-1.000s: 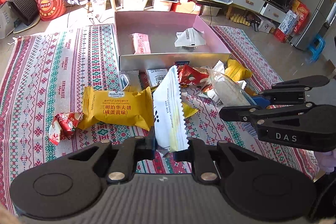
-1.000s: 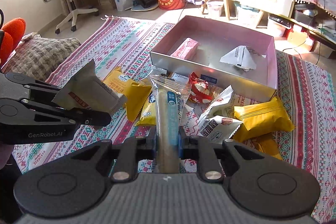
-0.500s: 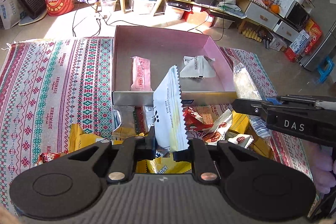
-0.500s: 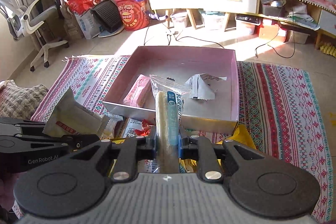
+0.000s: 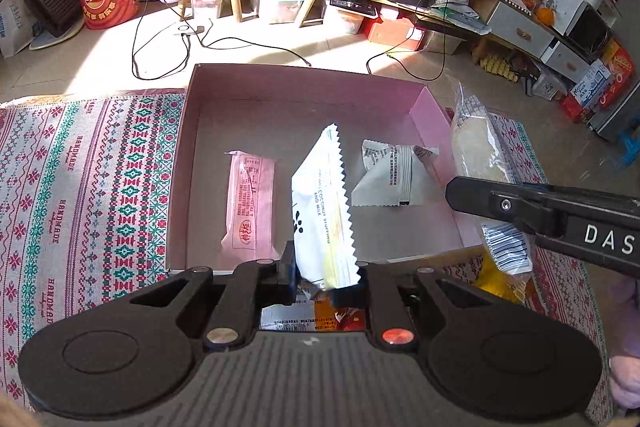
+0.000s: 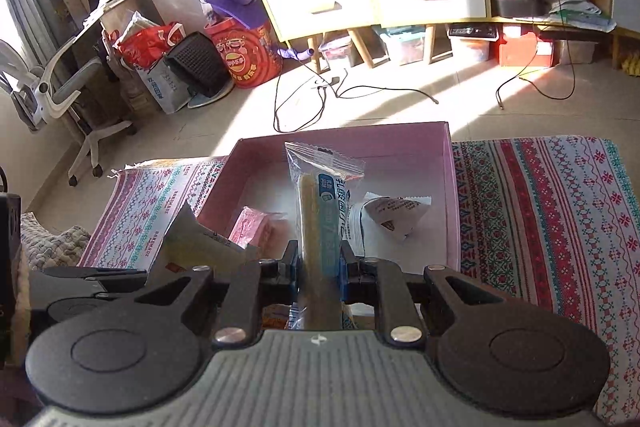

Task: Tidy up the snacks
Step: 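Carry both packets into the box and open both tools, then withdraw both tools from the box back toward the snack pile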

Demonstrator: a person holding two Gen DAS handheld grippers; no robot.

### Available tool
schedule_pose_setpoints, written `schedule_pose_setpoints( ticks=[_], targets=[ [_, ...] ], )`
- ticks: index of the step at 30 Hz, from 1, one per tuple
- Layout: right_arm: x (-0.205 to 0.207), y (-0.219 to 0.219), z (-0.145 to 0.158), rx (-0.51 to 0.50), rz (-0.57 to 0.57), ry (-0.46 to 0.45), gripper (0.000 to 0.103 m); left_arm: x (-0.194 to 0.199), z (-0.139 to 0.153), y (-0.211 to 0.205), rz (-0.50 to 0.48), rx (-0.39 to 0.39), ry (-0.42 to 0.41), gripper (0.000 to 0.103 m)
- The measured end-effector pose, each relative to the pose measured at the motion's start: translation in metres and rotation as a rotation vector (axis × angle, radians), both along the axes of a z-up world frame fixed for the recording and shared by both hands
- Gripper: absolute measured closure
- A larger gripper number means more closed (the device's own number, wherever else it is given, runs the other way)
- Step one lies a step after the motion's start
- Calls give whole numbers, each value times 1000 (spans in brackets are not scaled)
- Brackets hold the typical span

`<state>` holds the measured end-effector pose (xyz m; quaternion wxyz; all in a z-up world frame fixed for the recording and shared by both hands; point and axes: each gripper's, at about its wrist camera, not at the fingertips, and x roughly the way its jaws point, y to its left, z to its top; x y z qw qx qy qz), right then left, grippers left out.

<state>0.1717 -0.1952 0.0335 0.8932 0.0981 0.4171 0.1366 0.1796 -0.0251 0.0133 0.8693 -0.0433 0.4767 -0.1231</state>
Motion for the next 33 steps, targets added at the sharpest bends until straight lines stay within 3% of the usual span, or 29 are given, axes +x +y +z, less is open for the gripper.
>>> schedule_pose_setpoints(
  ticks=[7, 10, 14, 18, 20, 24, 27, 33],
  targets=[
    [23, 9, -16, 80, 73, 29, 87, 26, -8, -12, -19, 27, 9, 85],
    [32, 6, -25, 81, 47, 58, 87, 32, -14, -15, -20, 69, -1, 85],
    [33, 2, -30, 27, 11, 54, 87, 39, -19, -12, -4, 65, -16, 84],
    [30, -6, -31, 37, -29, 45, 86, 43, -21, -12, 7, 69, -36, 82],
    [30, -8, -31, 53, -56, 41, 83, 46, -20, -11, 10, 65, -43, 76],
    [29, -17, -25, 112, -92, 42, 73, 41, -17, -9, 7, 56, -53, 50],
    [25, -18, -18, 116, -97, 35, 61, 36, -12, -10, -17, 61, -61, 45],
    [6, -15, -1, 83, -77, 14, 47, 14, 1, -9, -35, 58, -77, 24]
  ],
)
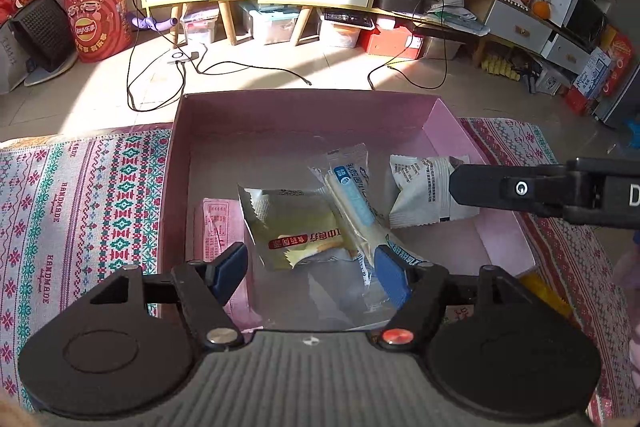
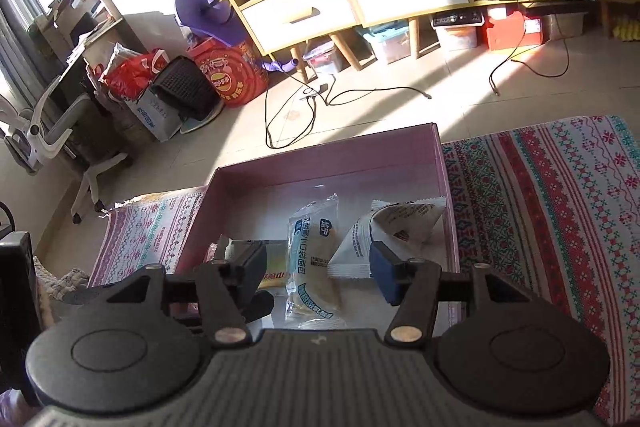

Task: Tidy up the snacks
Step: 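Withdraw both tools from the box back toward the snack pile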

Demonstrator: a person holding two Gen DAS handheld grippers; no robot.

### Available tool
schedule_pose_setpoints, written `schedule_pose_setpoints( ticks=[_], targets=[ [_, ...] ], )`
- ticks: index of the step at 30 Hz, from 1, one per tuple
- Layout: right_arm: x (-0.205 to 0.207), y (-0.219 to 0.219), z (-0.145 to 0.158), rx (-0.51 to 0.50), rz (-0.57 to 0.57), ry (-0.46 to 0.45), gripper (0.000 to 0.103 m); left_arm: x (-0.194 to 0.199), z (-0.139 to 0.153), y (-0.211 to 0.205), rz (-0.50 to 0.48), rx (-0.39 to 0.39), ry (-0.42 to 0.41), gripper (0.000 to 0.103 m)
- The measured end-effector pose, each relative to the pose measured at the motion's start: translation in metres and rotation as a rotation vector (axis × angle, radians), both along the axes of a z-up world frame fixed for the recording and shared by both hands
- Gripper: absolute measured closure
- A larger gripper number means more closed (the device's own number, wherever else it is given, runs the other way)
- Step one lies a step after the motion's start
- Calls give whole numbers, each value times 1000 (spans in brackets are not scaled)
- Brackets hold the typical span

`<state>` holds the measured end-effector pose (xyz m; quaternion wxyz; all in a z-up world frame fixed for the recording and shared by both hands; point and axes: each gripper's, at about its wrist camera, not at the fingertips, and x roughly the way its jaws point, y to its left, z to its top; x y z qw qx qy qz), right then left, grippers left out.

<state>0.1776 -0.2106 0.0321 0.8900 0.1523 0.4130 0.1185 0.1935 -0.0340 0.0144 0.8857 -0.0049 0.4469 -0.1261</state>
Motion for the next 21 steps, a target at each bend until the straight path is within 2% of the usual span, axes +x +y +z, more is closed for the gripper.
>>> schedule_pose_setpoints(
  ticks=[1, 10, 16, 21],
  targets=[
    [-4, 1, 3, -5, 4, -4, 44, -4, 2, 2, 0, 6, -3, 20],
    [-38, 8, 22, -66, 51, -38, 23, -45, 19, 13, -23, 18, -13, 7],
    [-60, 15, 27, -92, 74, -48, 14, -70, 24, 19, -37, 23, -5, 1],
    [-73, 15, 24, -107, 83, -48, 12, -89, 23, 24, -38, 27, 2, 0]
  ],
)
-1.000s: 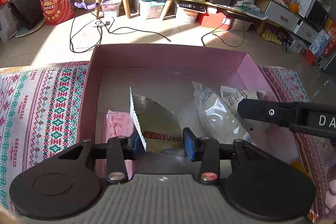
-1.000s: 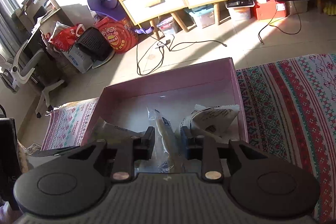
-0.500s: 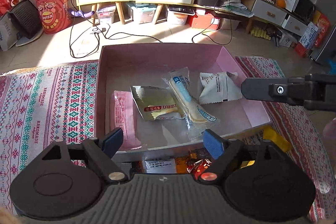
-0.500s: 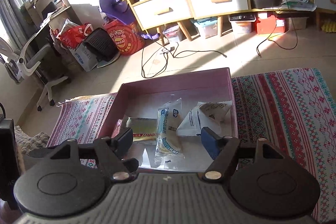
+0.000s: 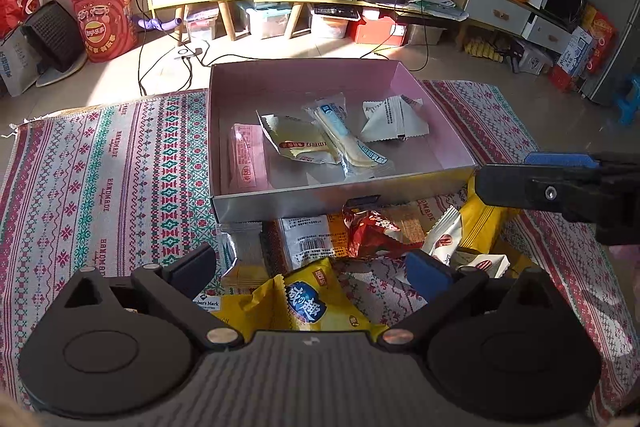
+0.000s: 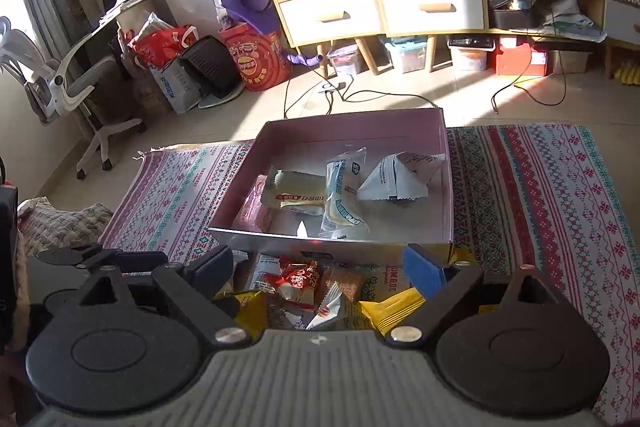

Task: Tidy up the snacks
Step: 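Withdraw both tools from the box back toward the snack pile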

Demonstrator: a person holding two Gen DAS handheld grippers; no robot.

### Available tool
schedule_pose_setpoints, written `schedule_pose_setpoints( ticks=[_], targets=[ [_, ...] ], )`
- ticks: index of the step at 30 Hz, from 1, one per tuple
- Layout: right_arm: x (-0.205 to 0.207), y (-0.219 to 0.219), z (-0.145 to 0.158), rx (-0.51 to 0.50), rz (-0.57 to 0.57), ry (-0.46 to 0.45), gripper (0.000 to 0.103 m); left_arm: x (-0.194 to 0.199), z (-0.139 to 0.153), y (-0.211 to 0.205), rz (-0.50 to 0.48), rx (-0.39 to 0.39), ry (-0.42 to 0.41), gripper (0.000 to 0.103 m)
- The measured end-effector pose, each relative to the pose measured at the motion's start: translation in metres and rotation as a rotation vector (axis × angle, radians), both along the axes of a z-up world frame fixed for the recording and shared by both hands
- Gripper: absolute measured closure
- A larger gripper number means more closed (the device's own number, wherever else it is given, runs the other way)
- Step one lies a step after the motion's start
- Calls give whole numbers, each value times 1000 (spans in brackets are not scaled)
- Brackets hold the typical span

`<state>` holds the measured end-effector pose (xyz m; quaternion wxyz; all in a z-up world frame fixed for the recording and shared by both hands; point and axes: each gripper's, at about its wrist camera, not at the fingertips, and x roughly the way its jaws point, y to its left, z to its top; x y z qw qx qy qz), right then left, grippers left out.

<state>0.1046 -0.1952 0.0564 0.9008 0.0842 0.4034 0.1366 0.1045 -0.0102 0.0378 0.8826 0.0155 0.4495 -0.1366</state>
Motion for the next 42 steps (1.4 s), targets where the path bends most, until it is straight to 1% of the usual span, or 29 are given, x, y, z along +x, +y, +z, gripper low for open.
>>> schedule_pose_setpoints(
  ticks=[5, 10, 15, 20, 24, 27, 31, 36, 42],
  targets=[
    [-10, 0, -4, -19, 2, -18, 8, -11, -3, 8, 4, -1, -7, 0],
    [-22, 2, -12, -60, 32, -45, 5, -23, -8, 12, -1, 7, -25, 0],
    [-31, 5, -22, -101, 48, -42, 4, -40, -17, 15, -7, 31, -42, 0],
    [-45, 7, -29, -110, 71, -55, 4, -52, -24, 22, -25, 57, -56, 0],
    [-53, 4, -35, -107, 86, -62, 3, -58, -27, 27, -30, 55, -62, 0],
    [-59, 0, -42, -122, 83, -67, 3, -62, -27, 32, -31, 56, -76, 0],
    [-65, -7, -49, -135, 73, -51, 3, -66, -31, 37, -23, 66, -90, 0],
    [-70, -13, -56, -163, 64, -29, 3, -64, -41, 45, 2, 76, -72, 0],
    [-71, -9, -58, -187, 66, -29, 3, -58, -51, 51, -8, 110, -75, 0]
  ],
)
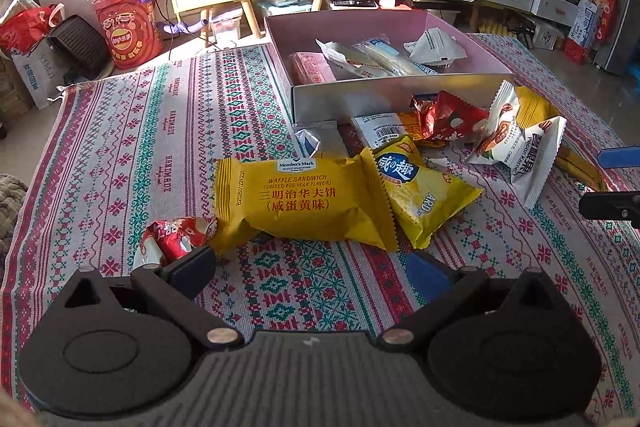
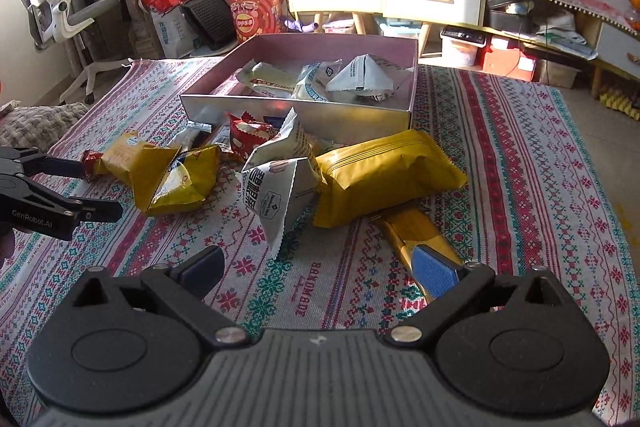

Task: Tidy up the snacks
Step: 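Withdraw both tools from the box back toward the snack pile, then grasp the white packet with red print with the right tool while the left grasps the yellow sandwich biscuit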

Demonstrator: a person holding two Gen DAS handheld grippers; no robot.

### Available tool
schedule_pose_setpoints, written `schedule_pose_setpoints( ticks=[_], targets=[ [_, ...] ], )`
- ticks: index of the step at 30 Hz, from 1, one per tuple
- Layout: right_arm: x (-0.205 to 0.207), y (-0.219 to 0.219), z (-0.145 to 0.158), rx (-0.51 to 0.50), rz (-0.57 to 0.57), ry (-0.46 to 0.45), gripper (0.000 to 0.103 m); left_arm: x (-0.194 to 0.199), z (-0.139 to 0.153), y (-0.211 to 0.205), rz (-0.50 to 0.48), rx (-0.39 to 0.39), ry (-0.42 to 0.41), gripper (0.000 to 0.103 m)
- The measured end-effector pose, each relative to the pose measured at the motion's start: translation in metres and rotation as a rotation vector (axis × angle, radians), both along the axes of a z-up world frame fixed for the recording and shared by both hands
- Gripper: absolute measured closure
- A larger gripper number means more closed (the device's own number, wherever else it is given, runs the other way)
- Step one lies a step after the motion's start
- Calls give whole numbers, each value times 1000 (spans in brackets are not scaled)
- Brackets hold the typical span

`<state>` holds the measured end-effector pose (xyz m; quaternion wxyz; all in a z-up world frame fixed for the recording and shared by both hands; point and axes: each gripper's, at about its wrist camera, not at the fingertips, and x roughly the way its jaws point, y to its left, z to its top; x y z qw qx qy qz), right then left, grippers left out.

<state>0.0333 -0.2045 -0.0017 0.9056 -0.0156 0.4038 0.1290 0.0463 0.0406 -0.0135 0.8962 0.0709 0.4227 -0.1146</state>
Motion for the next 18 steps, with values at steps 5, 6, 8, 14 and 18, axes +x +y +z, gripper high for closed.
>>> schedule_pose_setpoints(
  ticks=[5, 6, 8, 14, 18],
  targets=[
    [-1, 6, 0, -8, 21, -14, 4, 5, -7, 8, -28, 20, -33, 0],
    [-1, 6, -1, -4, 28, -17, 4, 6, -6, 9, -32, 14, -35, 0],
    [1, 7, 0, 7, 38, -15, 7, 8, -4, 11, -39, -11, -34, 0],
    [8, 10, 7, 53, 42, -44, 17, 14, 12, 12, -26, -83, -31, 0],
    [18, 14, 10, 103, 32, -24, 24, 20, 20, 0, -127, -31, -82, 0]
  ],
)
